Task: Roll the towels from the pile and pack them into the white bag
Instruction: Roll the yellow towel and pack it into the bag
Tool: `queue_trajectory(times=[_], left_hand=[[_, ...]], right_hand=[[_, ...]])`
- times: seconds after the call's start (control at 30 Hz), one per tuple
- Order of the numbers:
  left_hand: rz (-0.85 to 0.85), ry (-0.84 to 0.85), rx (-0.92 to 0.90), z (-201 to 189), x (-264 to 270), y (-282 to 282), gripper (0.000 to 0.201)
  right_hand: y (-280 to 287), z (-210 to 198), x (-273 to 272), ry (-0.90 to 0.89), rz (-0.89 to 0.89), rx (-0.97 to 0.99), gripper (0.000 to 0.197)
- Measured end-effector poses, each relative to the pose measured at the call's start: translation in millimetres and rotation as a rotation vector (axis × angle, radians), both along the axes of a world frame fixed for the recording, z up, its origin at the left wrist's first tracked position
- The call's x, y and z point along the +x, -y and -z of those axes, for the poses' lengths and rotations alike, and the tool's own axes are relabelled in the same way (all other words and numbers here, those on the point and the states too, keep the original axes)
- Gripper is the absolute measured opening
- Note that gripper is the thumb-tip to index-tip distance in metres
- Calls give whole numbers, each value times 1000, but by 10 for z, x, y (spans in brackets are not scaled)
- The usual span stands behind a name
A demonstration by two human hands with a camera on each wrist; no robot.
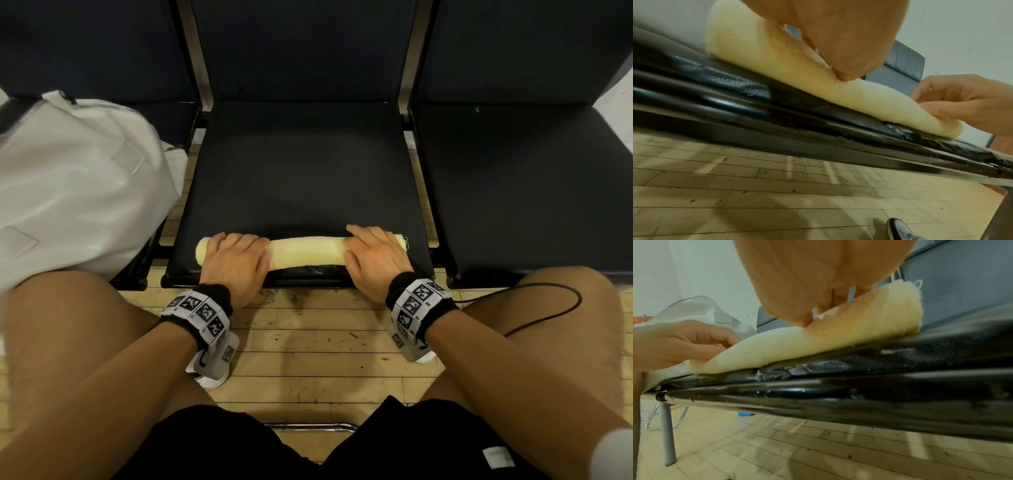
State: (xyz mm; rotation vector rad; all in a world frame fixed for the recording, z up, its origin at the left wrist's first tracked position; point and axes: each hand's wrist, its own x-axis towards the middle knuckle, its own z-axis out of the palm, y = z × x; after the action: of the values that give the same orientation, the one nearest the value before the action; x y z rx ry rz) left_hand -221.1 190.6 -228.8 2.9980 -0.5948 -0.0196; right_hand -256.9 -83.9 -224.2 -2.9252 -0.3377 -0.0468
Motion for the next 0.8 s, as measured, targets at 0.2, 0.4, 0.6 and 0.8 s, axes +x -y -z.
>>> queue_trajectory(times=[0.2, 0.4, 0.6, 0.8], left_hand=[[-17, -49, 91, 79, -3, -13, 67], [-55, -72, 53, 56, 14, -47, 59], [-15, -96, 30, 84, 24, -98, 49], [51, -109, 135, 24, 47, -128, 43]], right_hand=[[52, 113, 24, -86, 16, -53, 56], [56, 166, 5, -60, 25, -91, 58], [54, 189, 8, -56, 15, -110, 46], [92, 113, 47, -97, 18, -115, 40]])
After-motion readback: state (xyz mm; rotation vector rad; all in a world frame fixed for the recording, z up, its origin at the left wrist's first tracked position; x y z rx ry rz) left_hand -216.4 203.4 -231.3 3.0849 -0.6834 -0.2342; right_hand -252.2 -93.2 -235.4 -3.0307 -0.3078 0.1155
